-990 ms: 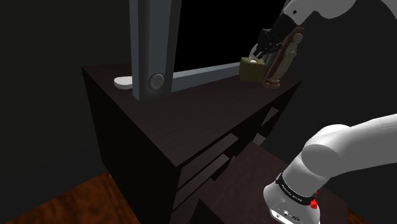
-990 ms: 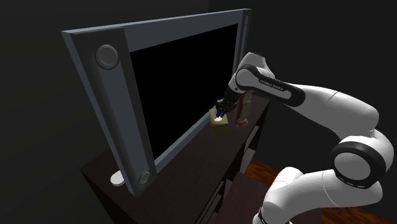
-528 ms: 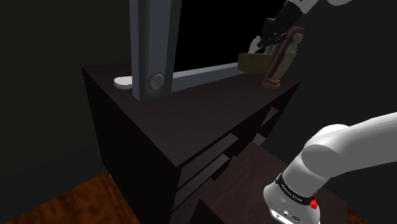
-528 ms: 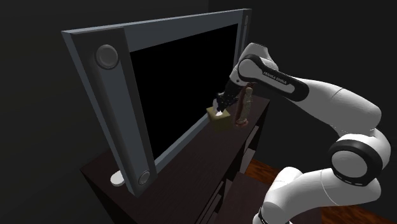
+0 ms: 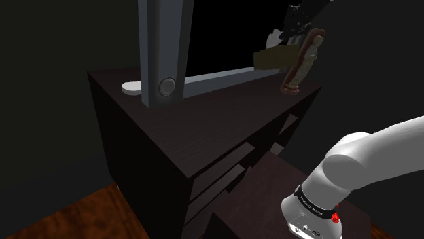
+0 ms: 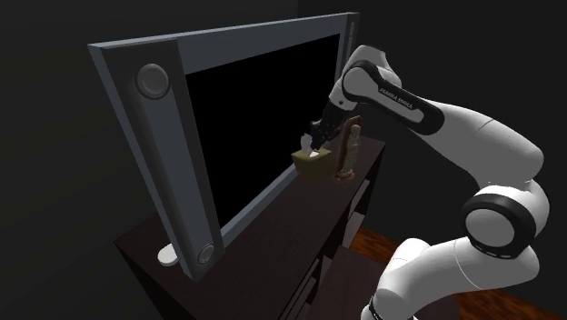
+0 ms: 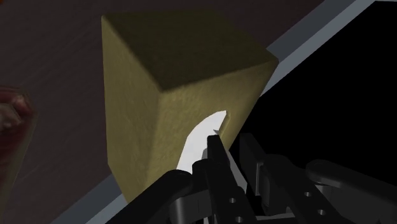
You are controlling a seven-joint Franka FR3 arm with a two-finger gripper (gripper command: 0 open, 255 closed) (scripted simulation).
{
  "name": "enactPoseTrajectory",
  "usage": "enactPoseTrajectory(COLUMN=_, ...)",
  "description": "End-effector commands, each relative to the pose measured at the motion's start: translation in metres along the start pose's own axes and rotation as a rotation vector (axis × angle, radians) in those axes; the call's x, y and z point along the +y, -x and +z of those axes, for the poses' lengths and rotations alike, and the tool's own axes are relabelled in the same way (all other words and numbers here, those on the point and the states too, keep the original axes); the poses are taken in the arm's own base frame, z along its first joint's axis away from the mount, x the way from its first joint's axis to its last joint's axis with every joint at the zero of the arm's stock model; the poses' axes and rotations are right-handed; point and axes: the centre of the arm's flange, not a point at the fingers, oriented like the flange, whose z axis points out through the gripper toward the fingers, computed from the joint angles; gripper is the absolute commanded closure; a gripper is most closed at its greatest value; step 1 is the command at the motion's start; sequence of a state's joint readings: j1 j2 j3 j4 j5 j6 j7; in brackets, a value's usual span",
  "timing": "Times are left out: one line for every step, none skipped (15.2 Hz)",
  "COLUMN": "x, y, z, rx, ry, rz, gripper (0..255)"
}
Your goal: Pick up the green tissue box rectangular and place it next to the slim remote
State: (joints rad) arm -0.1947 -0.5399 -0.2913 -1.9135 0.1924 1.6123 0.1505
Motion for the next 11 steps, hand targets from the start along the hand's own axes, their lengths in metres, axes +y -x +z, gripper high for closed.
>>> enactPoseTrajectory(x=-0.005, y=-0.001, z=-0.011, rx=0.001, ry=-0.001, rz=-0.001, gripper=255)
enactPoseTrajectory(x=-0.007, y=-0.002, z=-0.016, rx=0.001, ry=-0.001, rz=-0.001, gripper=255)
enactPoseTrajectory(x=-0.008, y=-0.002, z=-0.021, rx=0.001, ry=-0.001, rz=-0.001, gripper=255)
enactPoseTrajectory(x=-0.010, y=-0.003, z=-0.026, rx=0.001, ry=-0.001, rz=-0.001, gripper=255)
enactPoseTrajectory(x=-0.012, y=-0.004, z=-0.031, rx=0.001, ry=-0.001, rz=-0.001, gripper=255)
enactPoseTrajectory(x=-0.014, y=-0.005, z=-0.035, rx=0.001, ry=-0.001, rz=-0.001, gripper=255)
enactPoseTrajectory(x=-0.016, y=-0.006, z=-0.040, rx=0.001, ry=-0.001, rz=-0.001, gripper=255)
enactPoseTrajectory(x=-0.018, y=-0.007, z=-0.045, rx=0.001, ry=-0.001, rz=-0.001, gripper=255)
enactPoseTrajectory(x=-0.020, y=-0.008, z=-0.050, rx=0.001, ry=-0.001, rz=-0.001, gripper=255)
enactPoseTrajectory(x=-0.022, y=-0.008, z=-0.055, rx=0.001, ry=-0.001, rz=-0.001, gripper=255)
enactPoseTrajectory(x=-0.024, y=-0.009, z=-0.060, rx=0.001, ry=-0.001, rz=-0.001, gripper=255)
